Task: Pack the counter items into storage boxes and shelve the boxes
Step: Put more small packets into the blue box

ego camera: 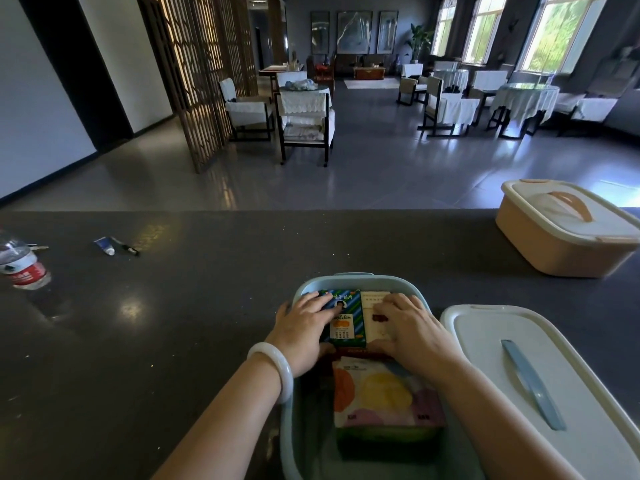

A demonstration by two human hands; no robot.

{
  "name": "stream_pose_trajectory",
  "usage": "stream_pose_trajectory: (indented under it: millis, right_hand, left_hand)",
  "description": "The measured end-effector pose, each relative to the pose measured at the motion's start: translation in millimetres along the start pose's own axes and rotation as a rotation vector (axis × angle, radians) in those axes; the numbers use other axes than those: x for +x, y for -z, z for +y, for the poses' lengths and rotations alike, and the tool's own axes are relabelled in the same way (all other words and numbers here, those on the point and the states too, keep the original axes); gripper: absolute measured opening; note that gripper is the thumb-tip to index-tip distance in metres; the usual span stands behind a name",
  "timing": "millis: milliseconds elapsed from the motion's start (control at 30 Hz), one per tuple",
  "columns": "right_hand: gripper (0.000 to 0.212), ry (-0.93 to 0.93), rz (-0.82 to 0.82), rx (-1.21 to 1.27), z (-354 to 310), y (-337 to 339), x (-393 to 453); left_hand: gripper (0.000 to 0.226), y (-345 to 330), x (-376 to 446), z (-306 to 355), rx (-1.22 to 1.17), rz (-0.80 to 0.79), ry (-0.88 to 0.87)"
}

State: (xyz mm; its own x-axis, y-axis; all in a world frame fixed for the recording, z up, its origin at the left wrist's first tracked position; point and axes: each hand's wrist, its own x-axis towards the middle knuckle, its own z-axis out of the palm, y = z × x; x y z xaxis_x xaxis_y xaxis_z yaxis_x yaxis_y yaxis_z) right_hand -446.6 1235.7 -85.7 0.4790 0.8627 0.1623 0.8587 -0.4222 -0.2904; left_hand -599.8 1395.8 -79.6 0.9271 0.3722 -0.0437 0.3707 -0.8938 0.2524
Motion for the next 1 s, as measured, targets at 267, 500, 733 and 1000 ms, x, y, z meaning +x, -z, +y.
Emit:
stream_pose_trajectory:
  millis: [267, 500, 733, 1000]
  right_hand:
    - [0.064, -0.005, -0.011, 0.044, -3, 8, 3]
    - [0.055, 0.057, -0.030, 0.074, -25, 19, 24]
    - [0.046, 0.370, -0.098, 0.011, -111, 2, 80]
    - [0.044, 0.641, -0.390, -0.108, -263, -48, 138]
  left_hand:
    - [0.074, 6, -2, 2, -0.029, -0.001, -0.016]
    - [0.073, 17, -21, -8, -0.225, 0.259, -0.008]
    - [0.063, 41, -66, -77, 0.069, 0.205, 0.253]
    - [0.052, 72, -165, -177, 0.233, 0.086, 0.576]
